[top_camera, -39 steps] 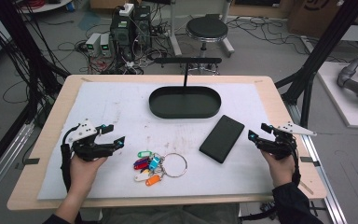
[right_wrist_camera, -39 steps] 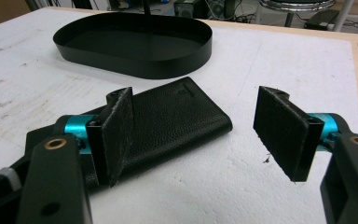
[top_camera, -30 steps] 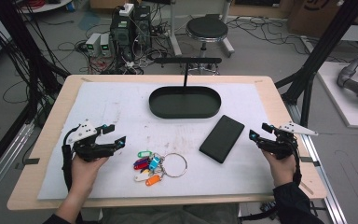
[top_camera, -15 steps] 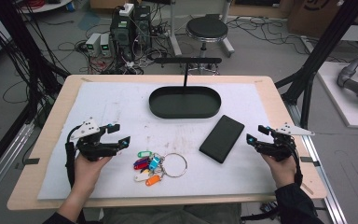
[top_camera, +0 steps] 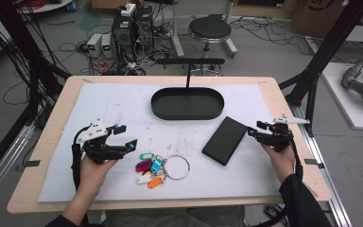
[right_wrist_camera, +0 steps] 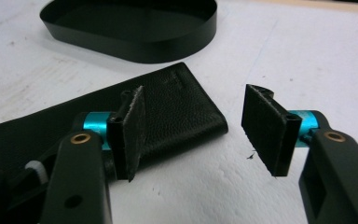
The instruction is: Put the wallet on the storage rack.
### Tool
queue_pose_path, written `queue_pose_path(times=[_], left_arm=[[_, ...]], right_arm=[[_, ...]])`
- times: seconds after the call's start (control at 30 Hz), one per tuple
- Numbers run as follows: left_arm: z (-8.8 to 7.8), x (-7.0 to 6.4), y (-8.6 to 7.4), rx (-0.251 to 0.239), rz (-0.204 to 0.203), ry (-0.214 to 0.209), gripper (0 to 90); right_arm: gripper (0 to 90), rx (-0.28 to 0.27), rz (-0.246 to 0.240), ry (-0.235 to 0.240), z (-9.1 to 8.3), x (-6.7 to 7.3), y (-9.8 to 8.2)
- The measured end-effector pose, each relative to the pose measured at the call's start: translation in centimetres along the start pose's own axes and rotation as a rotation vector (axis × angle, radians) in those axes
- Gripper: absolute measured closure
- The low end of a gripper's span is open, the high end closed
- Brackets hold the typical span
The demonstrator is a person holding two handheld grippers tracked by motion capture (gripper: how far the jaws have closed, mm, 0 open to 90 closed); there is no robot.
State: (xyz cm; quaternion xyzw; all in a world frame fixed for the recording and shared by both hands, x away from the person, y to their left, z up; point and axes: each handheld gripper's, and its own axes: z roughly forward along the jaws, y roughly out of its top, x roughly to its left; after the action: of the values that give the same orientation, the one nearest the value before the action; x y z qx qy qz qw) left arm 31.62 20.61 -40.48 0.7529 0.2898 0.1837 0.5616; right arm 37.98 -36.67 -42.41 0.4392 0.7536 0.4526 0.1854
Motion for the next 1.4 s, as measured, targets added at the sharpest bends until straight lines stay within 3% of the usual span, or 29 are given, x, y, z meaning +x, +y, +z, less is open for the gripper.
queue_pose_path(times=[0.13, 0.23, 0.3, 0.33, 0.37, 0.53, 0.57, 0.67, 0.7, 0.73, 0.77, 0.8, 0.87, 0.9, 1.0, 1.07, 1.13, 1.2, 1.4], left_arm=[[-0.2, -0.1, -0.1, 0.002, 0.008, -0.006, 26.6], [-0.3, -0.2, -0.1, 0.006, 0.018, 0.0, 26.7], [-0.3, -0.2, -0.1, 0.005, 0.023, 0.0, 26.7], [-0.3, -0.3, -0.1, 0.006, 0.023, -0.001, 26.7], [-0.3, -0.3, -0.1, 0.008, 0.024, 0.001, 26.6], [-0.1, -0.4, -0.1, 0.018, 0.033, -0.002, 26.6], [-0.1, -0.4, -0.1, 0.022, 0.039, 0.001, 26.6], [0.1, -0.5, 0.0, 0.022, 0.047, -0.001, 26.6], [0.1, -0.5, 0.0, 0.022, 0.047, -0.001, 26.6], [0.2, -0.5, 0.1, 0.021, 0.046, -0.005, 26.6], [0.3, -0.5, 0.2, 0.024, 0.052, -0.008, 26.7], [0.5, -0.6, 0.2, 0.021, 0.046, -0.011, 26.6], [0.6, -0.7, 0.3, 0.026, 0.054, -0.012, 26.6], [0.7, -0.7, 0.3, 0.026, 0.055, -0.014, 26.6], [0.7, -0.9, 0.3, 0.026, 0.064, -0.018, 26.6], [0.6, -0.9, 0.2, 0.03, 0.067, -0.015, 26.6], [0.5, -0.8, 0.2, 0.031, 0.068, -0.013, 26.7], [0.3, -0.7, 0.1, 0.03, 0.063, -0.008, 26.6], [0.3, -0.6, 0.2, 0.029, 0.064, -0.005, 26.6]], right_arm=[[45.6, 0.048, -0.009, -0.029, 1.8, -0.5, 0.3], [44.9, 0.095, 0.033, -0.029, 3.0, -1.2, 0.4], [48.7, 0.127, 0.057, -0.001, 3.5, -1.6, 0.3], [55.0, 0.149, 0.062, 0.019, 3.7, -1.7, 0.2], [55.3, 0.154, 0.061, 0.028, 3.7, -1.7, 0.2], [72.8, 0.183, 0.037, 0.028, 3.0, -0.8, 0.3], [90.0, 0.19, 0.026, 0.027, 2.8, -0.5, 0.3], [90.0, 0.211, -0.041, 0.054, 2.6, 1.5, 0.0], [90.0, 0.211, -0.041, 0.054, 2.6, 1.5, 0.0], [90.0, 0.2, -0.076, 0.057, 2.4, 2.5, -0.1], [82.1, 0.173, -0.082, 0.041, 2.1, 2.7, 0.0], [80.2, 0.144, -0.072, 0.029, 1.9, 2.7, 0.2], [65.4, 0.108, -0.058, 0.013, 1.8, 2.1, 0.4], [60.5, 0.1, -0.029, -0.01, 2.1, 1.5, 0.4], [45.9, 0.111, 0.078, -0.009, 2.9, -0.4, -0.2], [50.9, 0.126, 0.115, 0.052, 3.4, -1.1, -0.5], [62.7, 0.136, 0.132, 0.097, 3.5, -1.2, -0.6], [66.5, 0.147, 0.111, 0.072, 3.3, -0.7, -0.5], [75.9, 0.208, 0.152, 0.1, 2.2, 1.2, -0.8]])
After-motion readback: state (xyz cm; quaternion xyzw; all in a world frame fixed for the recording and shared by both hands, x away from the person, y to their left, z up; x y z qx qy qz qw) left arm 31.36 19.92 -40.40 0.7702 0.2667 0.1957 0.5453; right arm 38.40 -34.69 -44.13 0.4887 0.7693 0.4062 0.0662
